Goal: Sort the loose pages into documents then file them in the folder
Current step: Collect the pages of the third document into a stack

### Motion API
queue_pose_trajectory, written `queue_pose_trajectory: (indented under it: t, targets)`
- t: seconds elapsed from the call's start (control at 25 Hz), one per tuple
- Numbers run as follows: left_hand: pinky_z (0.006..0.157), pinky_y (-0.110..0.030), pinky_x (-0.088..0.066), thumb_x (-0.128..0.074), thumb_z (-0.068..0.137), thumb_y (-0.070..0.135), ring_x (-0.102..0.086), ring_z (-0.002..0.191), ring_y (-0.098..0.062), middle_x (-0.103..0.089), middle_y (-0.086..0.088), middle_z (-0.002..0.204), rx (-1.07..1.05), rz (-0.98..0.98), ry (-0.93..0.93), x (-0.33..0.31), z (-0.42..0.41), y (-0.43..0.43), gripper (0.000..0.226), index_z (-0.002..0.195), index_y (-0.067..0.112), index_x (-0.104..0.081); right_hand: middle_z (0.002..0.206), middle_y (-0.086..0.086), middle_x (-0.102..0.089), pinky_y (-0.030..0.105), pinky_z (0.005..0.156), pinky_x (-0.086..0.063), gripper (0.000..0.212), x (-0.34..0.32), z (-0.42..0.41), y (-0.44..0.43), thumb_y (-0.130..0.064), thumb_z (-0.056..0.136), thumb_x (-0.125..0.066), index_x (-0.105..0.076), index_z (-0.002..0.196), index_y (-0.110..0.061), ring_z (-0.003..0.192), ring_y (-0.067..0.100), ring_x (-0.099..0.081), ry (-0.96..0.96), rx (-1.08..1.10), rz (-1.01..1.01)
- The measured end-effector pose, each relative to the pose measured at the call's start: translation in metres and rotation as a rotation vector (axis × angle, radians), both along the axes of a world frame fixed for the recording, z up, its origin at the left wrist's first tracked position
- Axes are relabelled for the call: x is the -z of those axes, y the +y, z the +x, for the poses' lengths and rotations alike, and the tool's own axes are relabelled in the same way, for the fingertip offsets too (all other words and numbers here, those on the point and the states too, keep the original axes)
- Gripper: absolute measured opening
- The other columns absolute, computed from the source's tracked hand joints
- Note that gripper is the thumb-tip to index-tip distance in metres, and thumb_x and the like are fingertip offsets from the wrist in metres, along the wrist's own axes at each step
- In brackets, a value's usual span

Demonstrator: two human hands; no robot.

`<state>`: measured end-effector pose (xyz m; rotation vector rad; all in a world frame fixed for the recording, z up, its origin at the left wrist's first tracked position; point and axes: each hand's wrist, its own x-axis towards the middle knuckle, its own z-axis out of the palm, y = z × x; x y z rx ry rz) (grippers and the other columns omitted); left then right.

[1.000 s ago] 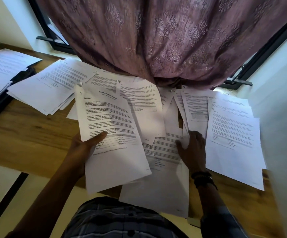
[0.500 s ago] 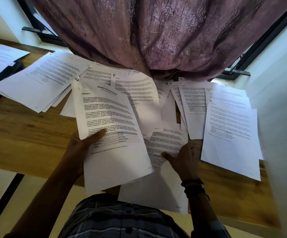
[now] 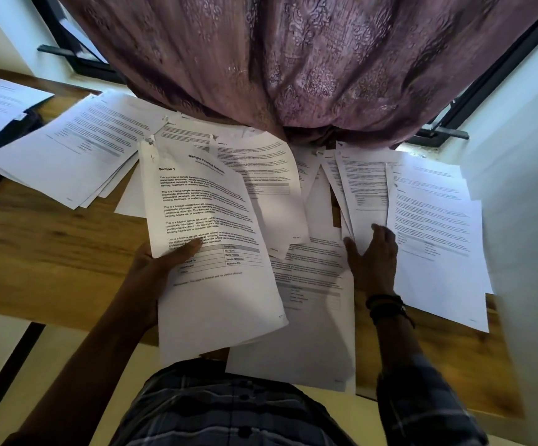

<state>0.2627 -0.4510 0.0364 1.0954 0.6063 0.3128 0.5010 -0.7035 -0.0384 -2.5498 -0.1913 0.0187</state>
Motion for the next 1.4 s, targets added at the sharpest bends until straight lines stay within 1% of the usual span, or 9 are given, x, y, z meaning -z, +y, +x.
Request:
queue_pose_trajectory:
  t: [0.24,0.4,0.6,0.72,0.92,1.08,1.24,1.32,1.4]
  targets:
    - [0.069,-0.041,-0.06,-0.093,0.045,0.049,-0.07,0.1,-0.033,-0.07,-0.009,0.117,0.033,0.009,0.01,-0.001,0.002,0.0,0.087,0.122,0.022,-0.062,0.134,0.016,-0.056,0.045,0.094,-0.047,0.046,0.0,0.025,0.007,-0.025,0.096,-0.057,-0.046,0.135,-0.003,0.118,0.036,-0.056,0.0,-0.09,-0.156]
    - [0.07,-0.044,-0.06,-0.088,0.059,0.04,-0.071,0.099,-0.033,-0.07,-0.009,0.117,0.008,0.007,0.019,0.001,0.002,0.0,0.069,0.121,0.022,-0.062,0.089,0.019,-0.069,0.043,0.072,-0.056,0.016,-0.001,0.032,0.006,-0.015,0.095,-0.056,-0.06,0.099,0.0,0.077,0.038,-0.067,-0.154,-0.152,-0.293]
    - [0.068,-0.041,-0.06,-0.082,0.069,0.031,-0.071,0.098,-0.032,-0.071,-0.007,0.115,0.004,0.01,-0.002,-0.001,0.007,0.0,0.053,0.118,0.025,-0.064,0.076,0.017,-0.067,0.037,0.06,-0.054,0.005,-0.026,0.011,0.017,-0.003,0.09,-0.06,-0.063,0.086,0.0,0.063,0.033,-0.065,-0.374,-0.265,-0.247]
    - [0.068,-0.041,-0.06,-0.091,0.05,0.047,-0.072,0.097,-0.03,-0.071,-0.007,0.115,0.013,0.01,-0.005,-0.003,0.008,0.001,0.074,0.117,0.028,-0.065,0.088,0.01,-0.07,0.031,0.068,-0.053,0.013,-0.029,-0.031,0.025,-0.015,0.095,-0.058,-0.066,0.102,-0.007,0.079,0.025,-0.067,-0.335,-0.497,-0.051]
    - [0.068,-0.041,-0.06,-0.09,0.052,0.047,-0.071,0.099,-0.032,-0.07,-0.009,0.117,0.044,0.01,0.004,-0.001,0.007,-0.001,0.081,0.124,0.022,-0.061,0.147,0.014,-0.044,0.044,0.108,-0.038,0.06,0.007,-0.017,0.006,-0.049,0.098,-0.042,-0.039,0.145,-0.012,0.135,0.031,-0.042,0.042,-0.33,-0.085]
    - [0.066,-0.041,-0.061,-0.074,0.077,0.024,-0.072,0.096,-0.032,-0.071,-0.01,0.115,0.024,-0.013,0.006,-0.005,0.008,-0.004,0.051,0.126,0.018,-0.059,0.143,0.016,-0.048,0.056,0.105,-0.037,0.075,0.026,0.017,-0.029,-0.065,0.093,-0.021,-0.043,0.139,-0.011,0.131,0.038,-0.044,-0.042,-0.188,-0.328]
    - [0.067,-0.042,-0.06,-0.092,0.048,0.048,-0.071,0.097,-0.033,-0.071,-0.009,0.116,0.038,-0.001,0.02,-0.008,0.006,-0.003,0.085,0.124,0.022,-0.061,0.155,0.016,-0.032,0.061,0.116,-0.018,0.087,0.021,0.041,-0.036,-0.069,0.089,-0.021,-0.036,0.144,-0.004,0.145,0.037,-0.023,-0.031,-0.141,-0.42]
    - [0.066,-0.042,-0.06,-0.093,0.043,0.052,-0.071,0.096,-0.033,-0.071,-0.008,0.114,0.033,0.011,0.039,-0.01,0.006,-0.003,0.089,0.122,0.023,-0.062,0.159,0.016,-0.023,0.051,0.119,-0.01,0.088,0.018,0.039,-0.024,-0.068,0.091,-0.035,-0.026,0.151,-0.004,0.149,0.031,-0.016,-0.035,-0.277,-0.353]
    - [0.066,-0.041,-0.06,-0.093,0.042,0.052,-0.072,0.095,-0.033,-0.071,-0.008,0.114,0.026,0.005,0.042,-0.012,0.008,-0.004,0.088,0.119,0.024,-0.063,0.16,0.015,-0.02,0.049,0.119,-0.009,0.093,0.018,0.029,-0.008,-0.073,0.088,-0.03,-0.023,0.152,-0.005,0.149,0.03,-0.014,-0.01,-0.384,-0.365]
